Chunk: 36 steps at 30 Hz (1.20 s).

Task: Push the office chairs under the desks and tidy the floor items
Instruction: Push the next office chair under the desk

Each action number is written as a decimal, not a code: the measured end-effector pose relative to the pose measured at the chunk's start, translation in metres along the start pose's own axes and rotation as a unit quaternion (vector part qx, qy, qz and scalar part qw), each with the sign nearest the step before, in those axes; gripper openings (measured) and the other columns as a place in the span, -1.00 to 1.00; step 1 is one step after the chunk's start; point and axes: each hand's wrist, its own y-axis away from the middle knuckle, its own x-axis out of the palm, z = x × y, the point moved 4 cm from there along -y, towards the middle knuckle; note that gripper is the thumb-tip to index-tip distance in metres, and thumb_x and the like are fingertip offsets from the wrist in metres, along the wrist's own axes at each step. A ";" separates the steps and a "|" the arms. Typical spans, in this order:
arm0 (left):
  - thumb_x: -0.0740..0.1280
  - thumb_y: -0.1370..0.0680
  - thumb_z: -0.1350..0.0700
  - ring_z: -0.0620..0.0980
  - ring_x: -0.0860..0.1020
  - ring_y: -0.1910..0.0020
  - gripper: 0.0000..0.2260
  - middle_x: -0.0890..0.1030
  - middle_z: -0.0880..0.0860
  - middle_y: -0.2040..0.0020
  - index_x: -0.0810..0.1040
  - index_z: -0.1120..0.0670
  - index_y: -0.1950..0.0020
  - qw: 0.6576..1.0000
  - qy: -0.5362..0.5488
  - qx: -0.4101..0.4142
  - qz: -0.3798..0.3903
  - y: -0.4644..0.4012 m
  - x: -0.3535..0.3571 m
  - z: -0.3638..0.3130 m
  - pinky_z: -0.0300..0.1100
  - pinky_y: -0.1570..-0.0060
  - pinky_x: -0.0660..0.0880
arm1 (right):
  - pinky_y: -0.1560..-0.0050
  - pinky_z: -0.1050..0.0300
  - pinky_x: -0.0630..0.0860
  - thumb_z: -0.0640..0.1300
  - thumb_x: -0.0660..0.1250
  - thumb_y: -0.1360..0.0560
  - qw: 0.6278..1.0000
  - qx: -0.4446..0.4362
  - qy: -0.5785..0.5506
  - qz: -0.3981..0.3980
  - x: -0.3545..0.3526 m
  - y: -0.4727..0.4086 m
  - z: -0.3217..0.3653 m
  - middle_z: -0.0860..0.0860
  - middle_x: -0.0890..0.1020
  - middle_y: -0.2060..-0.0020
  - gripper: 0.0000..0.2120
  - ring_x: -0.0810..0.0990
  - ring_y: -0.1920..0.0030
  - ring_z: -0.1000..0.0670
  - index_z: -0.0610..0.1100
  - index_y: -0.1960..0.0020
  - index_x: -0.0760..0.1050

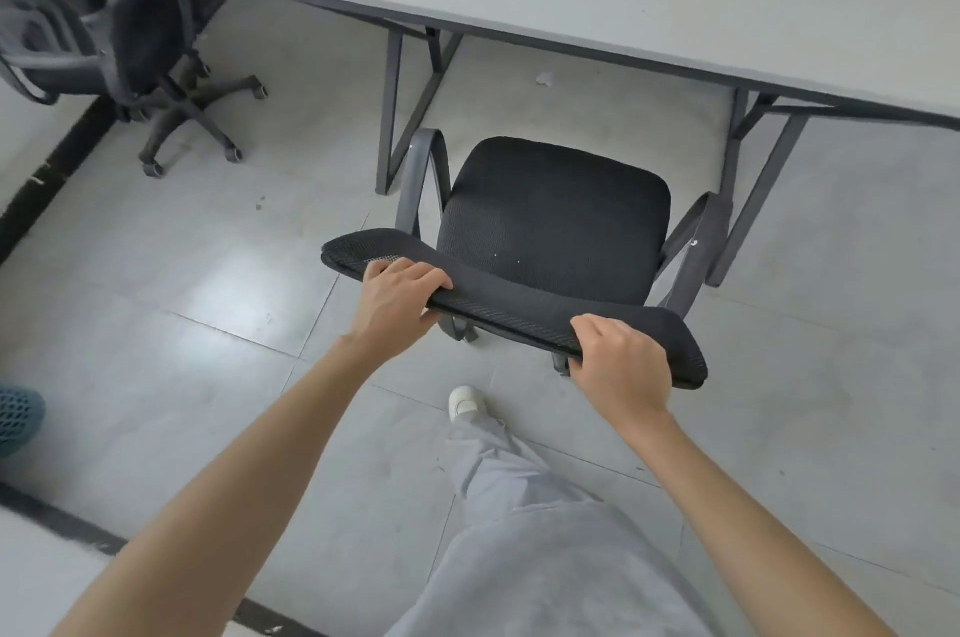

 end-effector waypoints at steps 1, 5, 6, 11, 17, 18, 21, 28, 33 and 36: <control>0.38 -0.34 0.19 0.08 0.57 0.02 -0.79 0.65 -0.06 0.06 0.57 0.04 0.04 1.000 -0.006 0.010 -0.001 -0.007 -0.003 0.014 -0.04 -0.07 0.30 | 0.57 0.27 0.28 -0.23 0.52 -0.08 1.000 0.002 -0.007 -0.006 0.003 -0.006 0.013 0.02 0.55 0.48 -0.75 0.52 0.47 -0.03 -0.16 0.31 0.51; 0.42 -0.35 0.16 0.07 0.56 0.00 -0.79 0.65 -0.05 0.07 0.58 0.03 0.04 0.999 -0.013 0.031 0.016 -0.032 -0.016 0.065 -0.15 -0.10 0.17 | 0.58 0.22 0.39 -0.23 0.51 -0.13 0.998 0.026 -0.050 -0.023 0.009 -0.033 0.060 0.02 0.61 0.41 -0.75 0.57 0.42 -0.01 -0.17 0.22 0.57; 0.42 -0.36 0.15 0.07 0.56 -0.02 -0.79 0.65 -0.05 0.06 0.58 0.02 0.02 0.999 -0.013 0.038 0.024 -0.041 -0.020 0.076 -0.15 -0.12 0.17 | 0.58 0.21 0.41 -0.22 0.52 -0.13 0.998 0.035 -0.054 -0.022 0.011 -0.042 0.070 0.02 0.62 0.39 -0.74 0.59 0.40 0.00 -0.17 0.20 0.58; 0.40 -0.38 0.17 0.06 0.52 -0.08 -0.78 0.63 -0.05 0.00 0.58 0.02 -0.01 0.997 0.000 0.053 0.064 -0.090 -0.034 0.122 -0.06 -0.17 0.23 | 0.54 0.21 0.48 -0.21 0.57 -0.10 0.995 0.079 -0.053 -0.021 0.018 -0.089 0.103 0.03 0.66 0.35 -0.66 0.63 0.37 0.02 -0.16 0.15 0.61; 0.38 -0.40 0.15 0.04 0.49 -0.12 -0.79 0.62 -0.08 -0.05 0.57 0.00 -0.03 0.990 0.006 0.101 0.093 -0.161 -0.045 0.184 -0.12 -0.18 0.15 | 0.51 0.20 0.53 -0.20 0.55 -0.14 0.988 0.141 -0.044 -0.039 0.037 -0.152 0.145 0.00 0.68 0.30 -0.66 0.66 0.31 0.01 -0.16 0.10 0.62; 0.37 -0.41 0.15 0.04 0.48 -0.13 -0.78 0.61 -0.08 -0.07 0.56 0.00 -0.04 0.988 0.005 0.115 0.098 -0.174 -0.047 0.194 -0.12 -0.19 0.14 | 0.50 0.21 0.52 -0.19 0.55 -0.14 0.986 0.155 -0.037 -0.041 0.041 -0.163 0.153 0.00 0.69 0.29 -0.66 0.66 0.31 0.00 -0.16 0.09 0.62; 0.34 -0.44 0.14 0.04 0.45 -0.17 -0.78 0.59 -0.07 -0.11 0.54 0.01 -0.08 0.981 -0.003 0.153 0.117 -0.212 -0.053 0.219 -0.13 -0.23 0.10 | 0.53 0.22 0.48 -0.21 0.51 -0.14 0.978 0.202 -0.021 -0.055 0.050 -0.199 0.171 0.01 0.67 0.31 -0.67 0.64 0.33 -0.02 -0.15 0.10 0.61; 0.32 -0.43 0.16 0.03 0.43 -0.20 -0.77 0.59 -0.06 -0.13 0.53 -0.01 -0.08 0.970 -0.022 0.199 0.140 -0.285 -0.064 0.253 -0.09 -0.27 0.11 | 0.56 0.25 0.41 -0.20 0.52 -0.14 0.960 0.276 0.004 -0.044 0.065 -0.268 0.191 0.02 0.63 0.38 -0.71 0.60 0.38 -0.02 -0.14 0.15 0.58; 0.32 -0.44 0.17 0.05 0.43 -0.19 -0.78 0.59 -0.06 -0.11 0.54 -0.01 -0.06 0.968 -0.028 0.213 0.131 -0.338 -0.067 0.269 -0.07 -0.31 0.09 | 0.57 0.27 0.22 -0.14 0.49 -0.15 0.955 0.292 0.031 -0.041 0.070 -0.318 0.194 0.07 0.54 0.48 -0.80 0.52 0.46 0.02 -0.09 0.27 0.52; 0.30 -0.44 0.17 0.04 0.42 -0.20 -0.77 0.59 -0.07 -0.13 0.53 -0.02 -0.07 0.966 -0.031 0.216 0.136 -0.363 -0.067 0.269 -0.08 -0.32 0.07 | 0.58 0.24 0.34 -0.14 0.49 -0.16 0.950 0.307 0.027 -0.040 0.073 -0.337 0.188 0.06 0.57 0.46 -0.79 0.55 0.45 0.01 -0.09 0.25 0.54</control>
